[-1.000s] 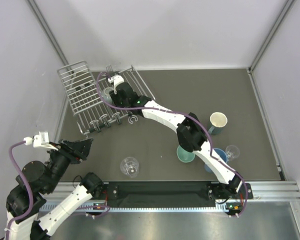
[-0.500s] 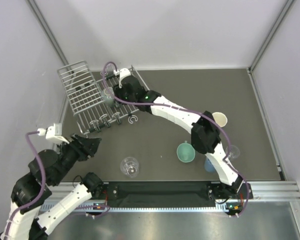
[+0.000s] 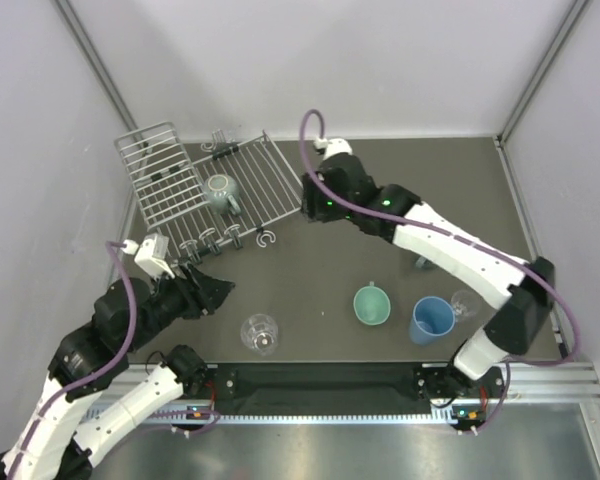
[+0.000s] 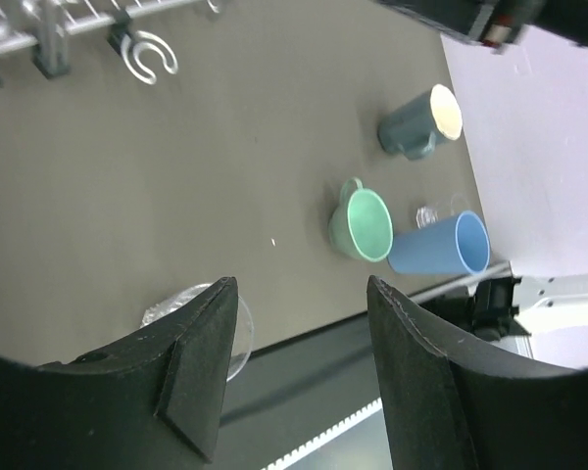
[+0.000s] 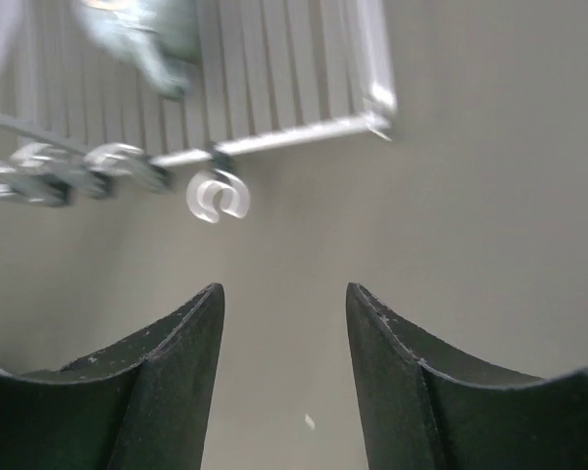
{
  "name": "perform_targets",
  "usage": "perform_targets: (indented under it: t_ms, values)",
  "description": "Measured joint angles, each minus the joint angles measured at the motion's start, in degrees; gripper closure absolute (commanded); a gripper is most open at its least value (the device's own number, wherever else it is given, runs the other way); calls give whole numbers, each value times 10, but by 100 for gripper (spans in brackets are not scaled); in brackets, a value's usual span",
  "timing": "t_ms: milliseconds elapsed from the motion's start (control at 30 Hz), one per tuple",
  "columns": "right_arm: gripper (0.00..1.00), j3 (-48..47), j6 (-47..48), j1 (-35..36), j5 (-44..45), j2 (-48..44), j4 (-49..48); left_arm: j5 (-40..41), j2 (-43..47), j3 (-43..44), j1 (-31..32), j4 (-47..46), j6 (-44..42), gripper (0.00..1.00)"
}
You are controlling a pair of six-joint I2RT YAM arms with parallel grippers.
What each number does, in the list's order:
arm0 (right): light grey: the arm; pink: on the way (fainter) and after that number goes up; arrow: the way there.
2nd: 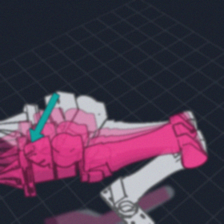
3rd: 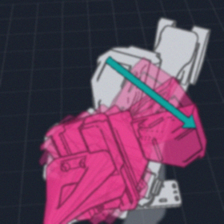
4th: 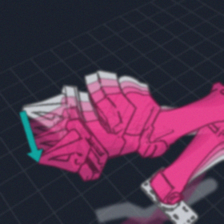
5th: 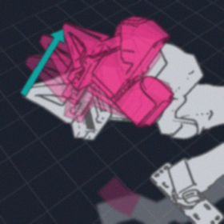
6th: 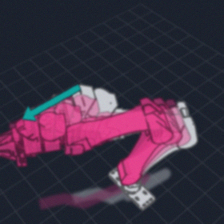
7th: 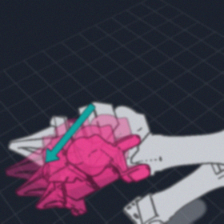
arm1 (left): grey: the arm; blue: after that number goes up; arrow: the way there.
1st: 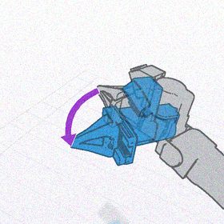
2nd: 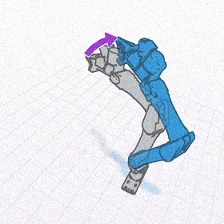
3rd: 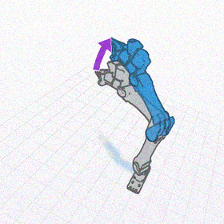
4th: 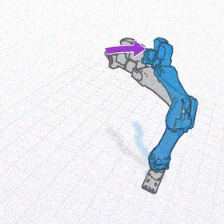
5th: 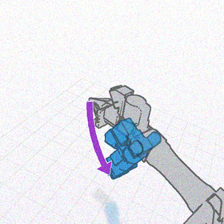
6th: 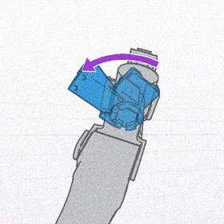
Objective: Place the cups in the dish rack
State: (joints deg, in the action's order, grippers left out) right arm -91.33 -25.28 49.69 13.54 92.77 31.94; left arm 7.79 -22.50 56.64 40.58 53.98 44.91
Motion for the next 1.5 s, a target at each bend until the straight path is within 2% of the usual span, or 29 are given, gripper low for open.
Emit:
perform_targets:
  t_ms: [133,300,500,633,867,1100,1267,1500]
  values:
    - [46,87,-36,-46,26,-104,71,-31,-5,-34,0,-24,5,39]
    - [46,150,-84,-101,40,-219,157,-66,-29,-49,0,-51,6,39]
    - [45,210,-121,-120,-10,-325,193,-101,-40,-72,0,-77,6,39]
    - [45,245,-134,-120,-37,-317,208,-125,-47,-92,0,-92,6,39]
    - [45,272,-176,-142,24,-292,237,-146,-72,-96,0,-107,2,39]
    - [46,272,-199,-279,86,-289,243,-147,-74,-95,0,-106,-1,39]
    - [46,287,-184,-374,72,-286,224,-147,-74,-87,0,-102,-5,38]
    - [47,311,-162,-422,46,-237,199,-153,-74,-76,0,-102,-7,38]
